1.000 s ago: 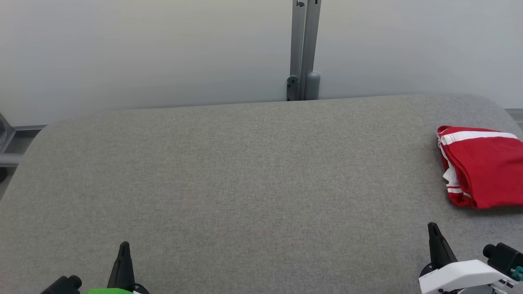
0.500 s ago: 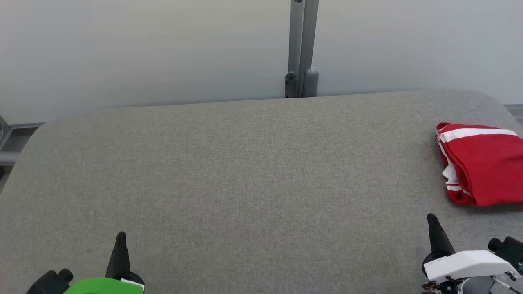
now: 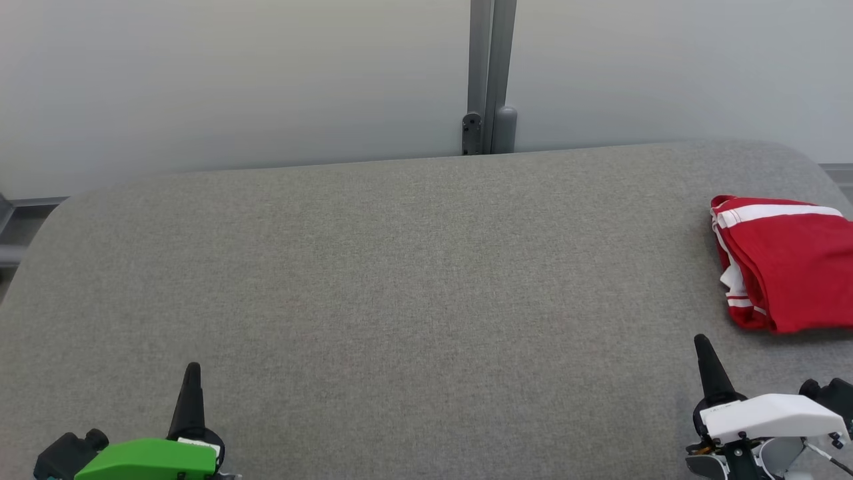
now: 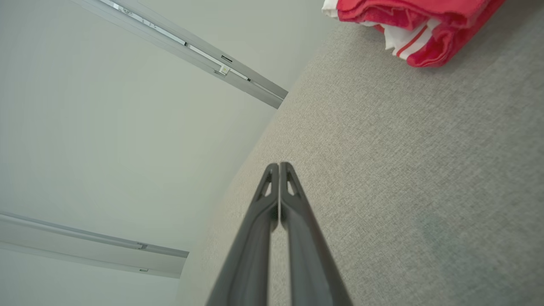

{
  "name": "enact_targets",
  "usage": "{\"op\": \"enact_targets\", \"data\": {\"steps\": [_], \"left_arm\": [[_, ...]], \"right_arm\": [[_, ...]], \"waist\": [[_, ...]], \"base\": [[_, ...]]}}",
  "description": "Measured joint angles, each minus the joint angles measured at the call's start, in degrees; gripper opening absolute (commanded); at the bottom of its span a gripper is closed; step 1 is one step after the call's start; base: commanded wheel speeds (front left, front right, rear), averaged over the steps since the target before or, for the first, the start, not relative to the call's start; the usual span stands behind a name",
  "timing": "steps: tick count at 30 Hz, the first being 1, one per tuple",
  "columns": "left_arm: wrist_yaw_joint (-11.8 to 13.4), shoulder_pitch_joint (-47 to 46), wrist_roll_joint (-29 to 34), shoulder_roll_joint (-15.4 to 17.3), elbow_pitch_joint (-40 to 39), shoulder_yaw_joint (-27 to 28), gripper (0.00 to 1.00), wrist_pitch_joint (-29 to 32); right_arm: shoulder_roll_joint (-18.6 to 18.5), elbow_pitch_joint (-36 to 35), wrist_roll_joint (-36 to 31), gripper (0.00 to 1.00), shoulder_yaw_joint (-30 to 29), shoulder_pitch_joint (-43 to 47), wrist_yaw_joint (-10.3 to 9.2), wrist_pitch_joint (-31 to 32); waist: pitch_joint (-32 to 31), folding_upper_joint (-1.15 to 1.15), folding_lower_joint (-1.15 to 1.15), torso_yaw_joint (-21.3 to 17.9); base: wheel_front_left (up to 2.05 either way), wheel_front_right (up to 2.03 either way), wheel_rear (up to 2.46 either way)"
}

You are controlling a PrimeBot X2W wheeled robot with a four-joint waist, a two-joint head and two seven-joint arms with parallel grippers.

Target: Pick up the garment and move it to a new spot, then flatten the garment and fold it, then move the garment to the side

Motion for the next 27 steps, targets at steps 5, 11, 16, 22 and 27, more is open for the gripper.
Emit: {"op": "enact_targets", "data": {"steps": [5, 11, 16, 22, 27], "left_arm": [[-0.14, -0.71, -2.76, 0.01, 0.00, 0.29, 0.00, 0.62], [-0.18, -1.38, -5.78, 0.03, 0.02, 0.63, 0.00, 1.58], [-0.23, -2.05, -8.25, 0.04, 0.01, 0.92, 0.00, 2.30], [-0.27, -2.70, -11.26, 0.07, 0.03, 1.29, 0.00, 3.03], [-0.44, -3.28, -13.67, 0.08, 0.03, 1.56, 0.00, 3.61]], "right_arm": [[-0.03, -0.02, 3.25, 0.00, -0.08, -0.46, 0.00, 0.59], [-0.08, -0.07, 6.92, 0.00, -0.14, -1.29, 0.00, 1.55], [-0.12, -0.08, 9.84, 0.00, -0.20, -1.58, 0.00, 2.29], [-0.14, -0.11, 13.13, 0.00, -0.24, -2.37, 0.00, 3.03], [-0.16, -0.12, 15.68, 0.00, -0.31, -2.68, -0.01, 3.63]], "waist": [[0.22, 0.00, 0.00, -0.11], [0.49, 0.00, 0.00, -0.24], [0.70, 0.00, 0.00, -0.35], [0.97, 0.00, 0.00, -0.48], [1.19, 0.00, 0.00, -0.58]], "base": [[0.00, 0.00, 0.00], [0.00, 0.00, 0.00], [0.00, 0.00, 0.00], [0.00, 0.00, 0.00], [0.00, 0.00, 0.00]]}}
